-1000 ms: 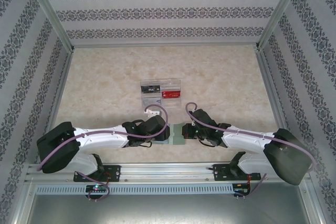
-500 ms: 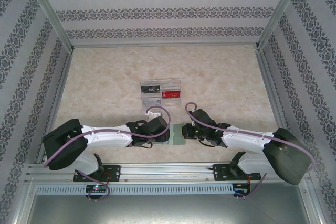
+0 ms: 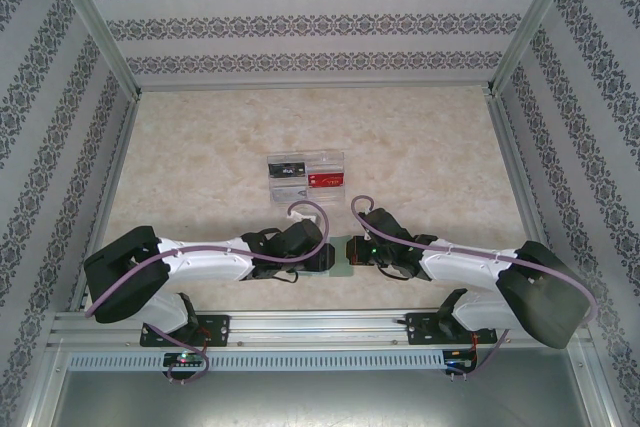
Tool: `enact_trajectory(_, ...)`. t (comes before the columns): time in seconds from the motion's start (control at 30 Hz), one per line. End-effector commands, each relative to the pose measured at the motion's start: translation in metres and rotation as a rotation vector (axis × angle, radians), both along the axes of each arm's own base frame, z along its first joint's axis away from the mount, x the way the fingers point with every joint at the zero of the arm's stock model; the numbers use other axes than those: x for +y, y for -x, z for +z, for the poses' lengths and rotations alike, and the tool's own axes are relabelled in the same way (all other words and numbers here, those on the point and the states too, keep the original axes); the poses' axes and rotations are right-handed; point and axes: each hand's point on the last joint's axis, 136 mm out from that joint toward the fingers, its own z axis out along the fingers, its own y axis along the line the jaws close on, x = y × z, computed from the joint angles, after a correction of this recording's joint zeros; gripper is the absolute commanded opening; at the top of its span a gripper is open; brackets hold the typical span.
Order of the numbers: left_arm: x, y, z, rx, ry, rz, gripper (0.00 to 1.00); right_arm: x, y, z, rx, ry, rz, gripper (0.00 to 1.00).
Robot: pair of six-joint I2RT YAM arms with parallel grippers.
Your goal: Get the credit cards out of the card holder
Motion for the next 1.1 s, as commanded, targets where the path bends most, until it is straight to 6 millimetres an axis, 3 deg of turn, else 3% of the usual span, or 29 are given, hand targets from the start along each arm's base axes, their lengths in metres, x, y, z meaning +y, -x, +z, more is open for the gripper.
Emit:
enact_trajectory(0.0,-0.02,0.001,0.015,-0.037,0.061,-0.061,0.57,0.005,0.0,0.002,-0.015,-0.001,0.021,0.0)
enact_trajectory(0.23,-0.042,0.004,0.024,-0.044,0.119,-0.12,0.57,0.003,-0.003,0.006,-0.031,-0.007,0.012,0.0)
enact_trajectory(0.4,-0.05,0.001,0.034,-0.063,0.126,-0.131,0.57,-0.008,-0.003,0.013,-0.054,0.0,-0.018,0.17)
enact_trajectory(0.47,-0.049,0.0,0.039,-0.075,0.125,-0.128,0.57,-0.011,-0.003,0.015,-0.061,0.001,-0.025,0.17)
enact_trajectory(0.7,-0.011,-0.004,0.048,-0.132,0.048,-0.042,0.57,-0.017,-0.002,0.017,-0.064,-0.002,-0.042,0.18)
enact_trajectory(0.9,0.042,-0.005,0.026,-0.124,-0.087,0.084,0.54,-0.014,0.0,0.009,-0.04,0.001,-0.029,0.18)
enact_trajectory(1.07,0.043,0.0,0.007,-0.079,-0.071,0.088,0.54,-0.014,0.001,0.001,-0.02,0.016,-0.027,0.17)
